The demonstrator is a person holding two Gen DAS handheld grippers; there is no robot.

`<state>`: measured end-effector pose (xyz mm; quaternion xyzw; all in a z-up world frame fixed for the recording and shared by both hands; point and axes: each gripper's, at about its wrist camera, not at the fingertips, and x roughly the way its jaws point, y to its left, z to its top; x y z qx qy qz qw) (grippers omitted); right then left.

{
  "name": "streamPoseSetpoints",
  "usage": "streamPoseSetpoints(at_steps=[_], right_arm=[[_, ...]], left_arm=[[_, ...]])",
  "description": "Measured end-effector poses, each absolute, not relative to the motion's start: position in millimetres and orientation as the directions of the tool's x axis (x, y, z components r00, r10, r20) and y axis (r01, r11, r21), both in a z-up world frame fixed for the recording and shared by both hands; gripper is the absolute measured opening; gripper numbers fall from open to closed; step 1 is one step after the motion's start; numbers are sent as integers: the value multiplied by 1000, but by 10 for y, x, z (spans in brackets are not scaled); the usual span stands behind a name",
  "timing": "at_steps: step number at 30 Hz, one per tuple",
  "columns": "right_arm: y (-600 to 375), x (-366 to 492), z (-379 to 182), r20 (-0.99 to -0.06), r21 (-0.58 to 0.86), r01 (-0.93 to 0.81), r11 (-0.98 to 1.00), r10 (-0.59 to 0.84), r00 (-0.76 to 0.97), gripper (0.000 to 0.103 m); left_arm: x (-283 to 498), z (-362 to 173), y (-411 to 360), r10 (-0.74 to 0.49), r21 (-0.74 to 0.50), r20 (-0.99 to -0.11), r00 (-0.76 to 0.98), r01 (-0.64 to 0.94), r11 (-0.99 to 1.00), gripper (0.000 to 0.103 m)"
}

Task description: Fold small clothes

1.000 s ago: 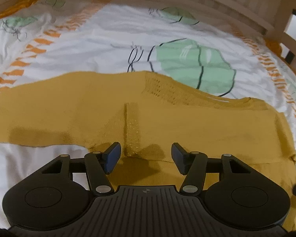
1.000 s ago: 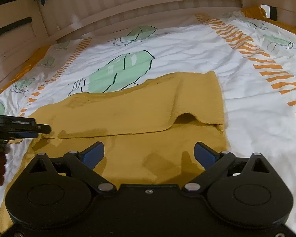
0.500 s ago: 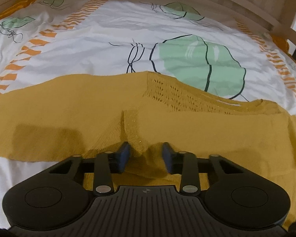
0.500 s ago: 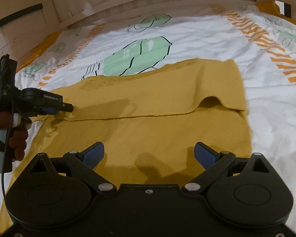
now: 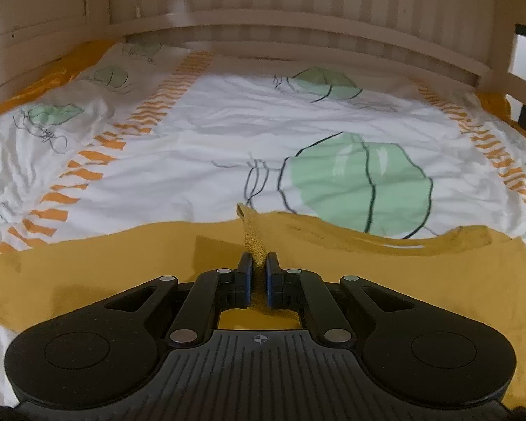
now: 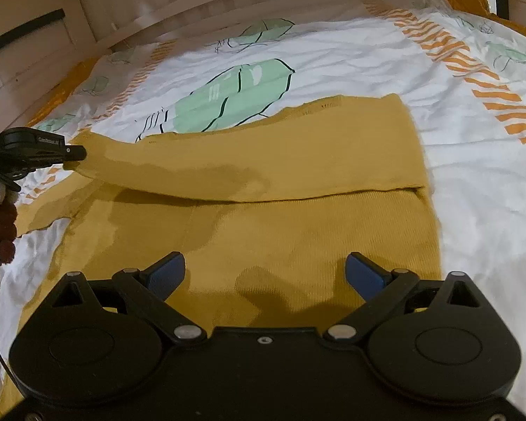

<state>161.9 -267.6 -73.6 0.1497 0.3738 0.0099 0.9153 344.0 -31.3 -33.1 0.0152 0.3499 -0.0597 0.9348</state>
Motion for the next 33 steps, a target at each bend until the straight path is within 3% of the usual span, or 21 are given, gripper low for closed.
streamPoseSetpoints(at_steps=[8,10,12,24,33], right_arm=[[-2660,1648,-776,-707,257,98,962,117,698,99],[-2655,1659,-797,-720,245,103,964,109,686,99],[-2650,1673,-819,-730,232,106,967,102,675,100],[-2500,1693,-943,-744,97,65,993,29,668,103],[-2519,1717,-960,-750,95,53,994,37,660,103]], left_arm=[[3583,-753,-245,-72,-9,-763,643,100,995,11],[3599,-848,-229,-63,-6,-779,623,92,996,17],[3570,-891,-198,-60,-4,-766,640,89,996,22],[3453,-962,-198,-82,16,-722,688,135,991,24],[3416,-929,-169,-104,30,-716,691,179,983,25]])
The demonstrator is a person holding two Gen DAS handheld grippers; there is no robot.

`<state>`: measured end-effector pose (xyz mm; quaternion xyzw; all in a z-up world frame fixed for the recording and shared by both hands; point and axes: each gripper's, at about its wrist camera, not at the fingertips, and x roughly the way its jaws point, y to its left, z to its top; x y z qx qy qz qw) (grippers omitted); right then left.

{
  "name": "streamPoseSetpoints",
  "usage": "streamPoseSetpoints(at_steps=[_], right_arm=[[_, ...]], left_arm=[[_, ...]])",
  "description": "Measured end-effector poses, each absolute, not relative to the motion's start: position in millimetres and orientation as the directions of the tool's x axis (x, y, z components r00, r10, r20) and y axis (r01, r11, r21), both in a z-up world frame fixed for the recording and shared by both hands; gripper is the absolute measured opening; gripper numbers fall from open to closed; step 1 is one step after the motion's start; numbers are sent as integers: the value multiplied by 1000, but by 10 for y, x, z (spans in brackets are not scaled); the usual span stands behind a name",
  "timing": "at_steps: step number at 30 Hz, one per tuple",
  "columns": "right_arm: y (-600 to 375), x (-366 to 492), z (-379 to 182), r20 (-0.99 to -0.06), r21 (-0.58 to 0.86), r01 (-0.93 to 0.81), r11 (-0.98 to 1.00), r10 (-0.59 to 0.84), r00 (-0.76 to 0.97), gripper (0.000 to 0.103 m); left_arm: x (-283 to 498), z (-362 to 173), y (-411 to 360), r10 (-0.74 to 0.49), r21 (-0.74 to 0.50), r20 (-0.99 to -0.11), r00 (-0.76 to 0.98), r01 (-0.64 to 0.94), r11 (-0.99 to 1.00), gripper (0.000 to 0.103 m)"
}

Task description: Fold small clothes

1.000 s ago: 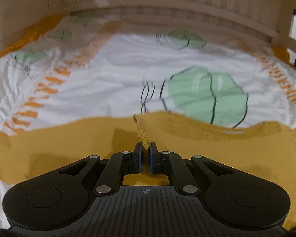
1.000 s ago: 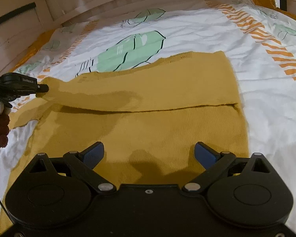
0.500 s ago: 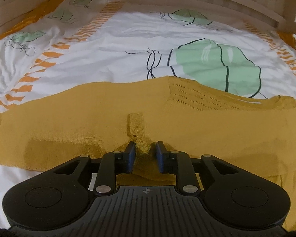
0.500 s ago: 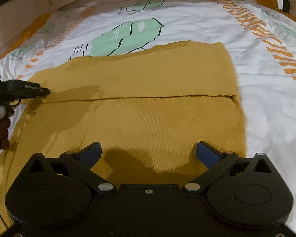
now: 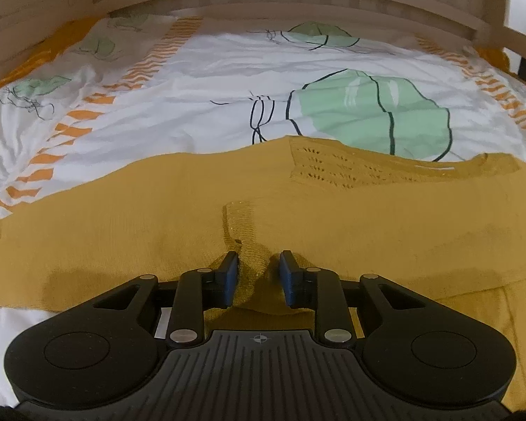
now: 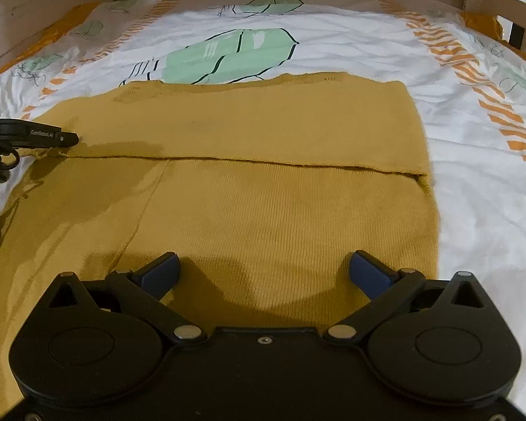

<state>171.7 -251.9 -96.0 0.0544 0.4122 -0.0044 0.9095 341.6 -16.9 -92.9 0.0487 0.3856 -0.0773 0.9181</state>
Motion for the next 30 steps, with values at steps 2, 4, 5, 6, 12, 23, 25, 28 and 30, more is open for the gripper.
streamPoseSetpoints(at_steps=[2,4,5,6,12,23,25,28,30], right_arm=[[-2524,1697,-958,-741,98,49,994,39,670,103],[-2490,1685,-951,-736,82,44,996,30,676,103],[-2466,1678,-944,-730,72,35,997,29,683,103],[-2444,1679,-935,-723,69,24,997,33,690,103],[-2387,1641,-844,-665,143,-45,989,130,735,102],[-2035,1569,-633,-503,326,-214,921,361,785,102],[-1955,1538,-594,-476,331,-250,910,389,789,102],[-1822,1487,-543,-445,324,-300,897,425,788,102],[-1747,1468,-531,-443,311,-324,893,438,782,102]], left_arm=[[3379,-888,-56,-126,-24,-714,689,155,988,25],[3307,-848,73,-134,-59,-704,697,131,990,25],[3273,-830,130,-128,-61,-700,703,120,991,26],[3234,-809,207,-117,-57,-697,708,107,993,26],[3065,-716,924,-25,-57,-705,709,-22,998,26],[2947,-557,2296,166,-119,-704,691,-345,931,26],[2954,-530,2436,193,-126,-693,695,-380,916,26],[2938,-511,2611,229,-134,-673,703,-421,897,26],[2928,-514,2710,248,-148,-665,705,-450,881,26]])
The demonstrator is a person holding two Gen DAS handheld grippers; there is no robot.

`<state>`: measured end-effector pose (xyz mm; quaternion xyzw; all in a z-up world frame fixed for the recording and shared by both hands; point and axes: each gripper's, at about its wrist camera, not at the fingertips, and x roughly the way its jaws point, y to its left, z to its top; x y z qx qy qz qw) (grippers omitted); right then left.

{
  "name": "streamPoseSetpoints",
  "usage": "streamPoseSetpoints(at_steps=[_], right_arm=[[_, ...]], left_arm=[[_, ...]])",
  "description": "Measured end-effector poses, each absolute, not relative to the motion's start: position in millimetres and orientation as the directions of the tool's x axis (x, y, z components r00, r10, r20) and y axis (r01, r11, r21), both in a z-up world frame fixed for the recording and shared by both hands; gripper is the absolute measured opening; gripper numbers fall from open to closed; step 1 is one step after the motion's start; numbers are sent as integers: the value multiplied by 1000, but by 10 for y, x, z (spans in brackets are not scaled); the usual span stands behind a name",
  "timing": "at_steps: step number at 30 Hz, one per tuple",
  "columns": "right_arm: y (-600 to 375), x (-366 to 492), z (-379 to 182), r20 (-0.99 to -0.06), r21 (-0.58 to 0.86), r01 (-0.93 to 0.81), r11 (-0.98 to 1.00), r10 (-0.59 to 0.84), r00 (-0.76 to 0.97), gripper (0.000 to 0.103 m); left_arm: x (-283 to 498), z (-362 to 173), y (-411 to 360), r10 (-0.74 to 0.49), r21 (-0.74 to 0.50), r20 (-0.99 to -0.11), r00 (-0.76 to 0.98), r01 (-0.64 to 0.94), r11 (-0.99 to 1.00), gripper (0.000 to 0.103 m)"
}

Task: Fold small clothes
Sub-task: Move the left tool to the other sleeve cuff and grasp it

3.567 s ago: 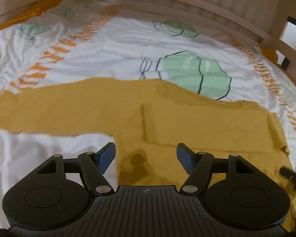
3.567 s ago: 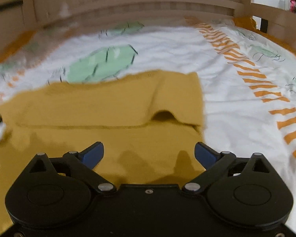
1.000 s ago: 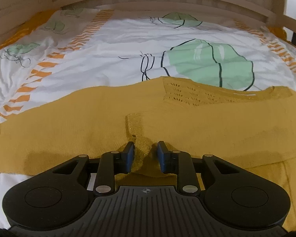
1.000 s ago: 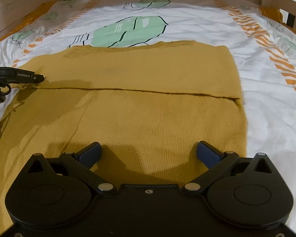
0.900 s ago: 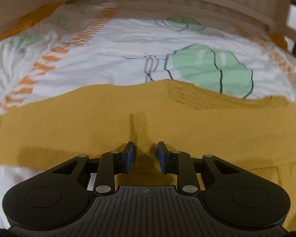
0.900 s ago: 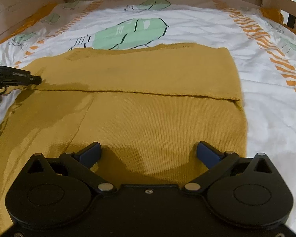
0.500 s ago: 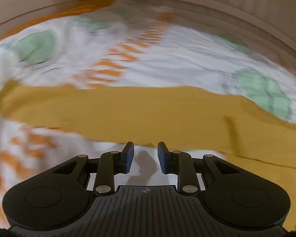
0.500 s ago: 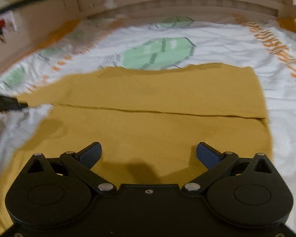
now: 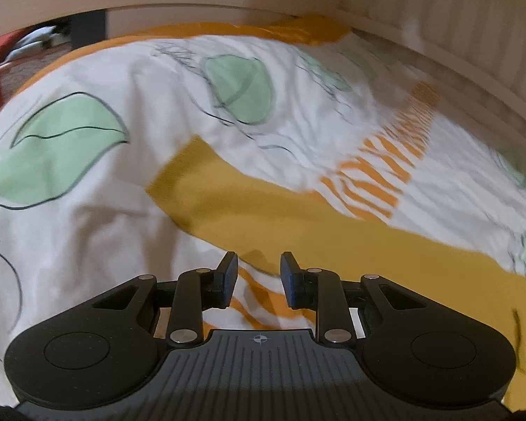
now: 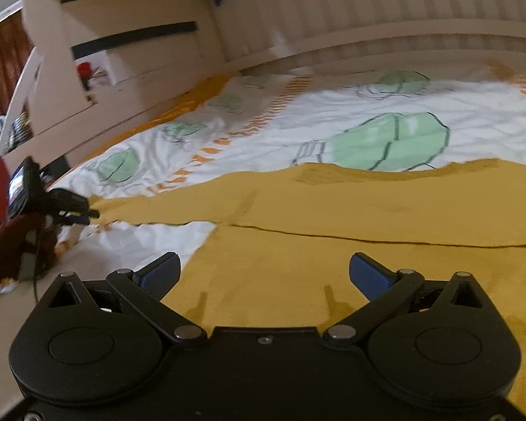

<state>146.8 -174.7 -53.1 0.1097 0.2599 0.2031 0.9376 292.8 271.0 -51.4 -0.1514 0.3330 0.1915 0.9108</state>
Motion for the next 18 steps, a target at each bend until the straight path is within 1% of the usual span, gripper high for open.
streamPoseSetpoints(at_steps=[8,12,18], right_arm=[[-1629,1476,-583,-455,307,-346,887,456,765,102],[-1613,1497,-628,-470,320,-337,885,457,755,102],[-1561,1526,-675,-485,337,-334,880,467,740,102]], left_arm=[[2924,-659,3033,276,-199,-678,681,-531,824,27],[2924,-680,3190,270,-253,-660,701,-546,799,27],[3030,-676,3293,278,-262,-640,716,-544,797,27]])
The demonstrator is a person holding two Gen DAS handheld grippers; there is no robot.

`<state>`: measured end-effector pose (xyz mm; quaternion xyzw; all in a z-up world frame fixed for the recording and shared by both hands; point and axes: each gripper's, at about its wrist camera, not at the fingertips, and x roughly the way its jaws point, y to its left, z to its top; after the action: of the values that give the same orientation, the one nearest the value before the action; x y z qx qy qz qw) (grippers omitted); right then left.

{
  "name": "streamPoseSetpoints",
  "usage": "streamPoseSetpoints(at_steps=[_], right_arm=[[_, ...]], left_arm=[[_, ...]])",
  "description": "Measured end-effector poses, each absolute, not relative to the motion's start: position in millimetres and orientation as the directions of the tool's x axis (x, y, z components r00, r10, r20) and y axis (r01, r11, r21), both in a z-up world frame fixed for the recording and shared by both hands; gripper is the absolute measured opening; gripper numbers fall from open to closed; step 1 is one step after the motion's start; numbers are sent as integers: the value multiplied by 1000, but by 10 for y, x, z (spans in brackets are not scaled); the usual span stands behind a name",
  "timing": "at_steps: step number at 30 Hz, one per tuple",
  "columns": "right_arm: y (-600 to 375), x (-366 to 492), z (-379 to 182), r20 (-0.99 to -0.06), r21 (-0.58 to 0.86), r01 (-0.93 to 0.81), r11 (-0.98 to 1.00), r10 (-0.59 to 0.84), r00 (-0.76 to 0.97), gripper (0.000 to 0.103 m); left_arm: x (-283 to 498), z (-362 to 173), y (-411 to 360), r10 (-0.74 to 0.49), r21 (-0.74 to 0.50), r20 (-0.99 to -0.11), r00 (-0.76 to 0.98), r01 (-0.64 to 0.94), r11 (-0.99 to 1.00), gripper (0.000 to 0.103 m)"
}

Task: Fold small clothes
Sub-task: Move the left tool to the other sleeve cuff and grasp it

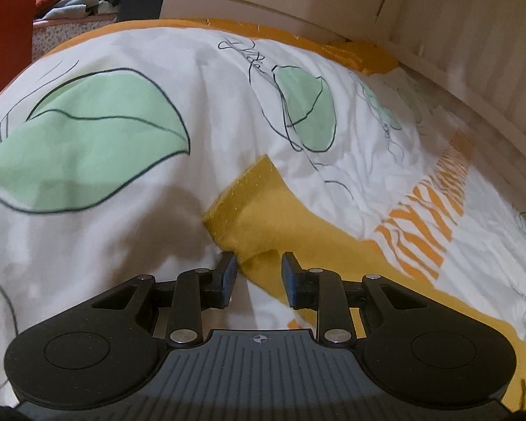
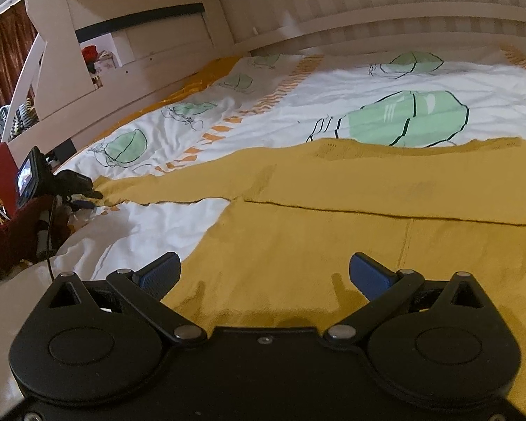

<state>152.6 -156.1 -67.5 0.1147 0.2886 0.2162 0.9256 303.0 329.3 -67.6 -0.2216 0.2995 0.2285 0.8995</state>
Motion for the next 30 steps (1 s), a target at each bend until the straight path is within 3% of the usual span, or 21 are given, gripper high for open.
streamPoseSetpoints(at_steps=[19,22,30], right_arm=[[-1512,1563,-778,-515,364,-321,874,476,712,102],[-1511,1569,-792,-520,368,-317,874,476,709,102],[-1536,1584,-811,-524,377,-301,876,470,710,102]], left_arm=[[3079,-742,3468,304,-344,-583,753,-569,747,28],[3132,-736,3486,303,-355,-574,761,-564,746,33],[3320,-747,3404,321,-285,-574,753,-552,784,38]])
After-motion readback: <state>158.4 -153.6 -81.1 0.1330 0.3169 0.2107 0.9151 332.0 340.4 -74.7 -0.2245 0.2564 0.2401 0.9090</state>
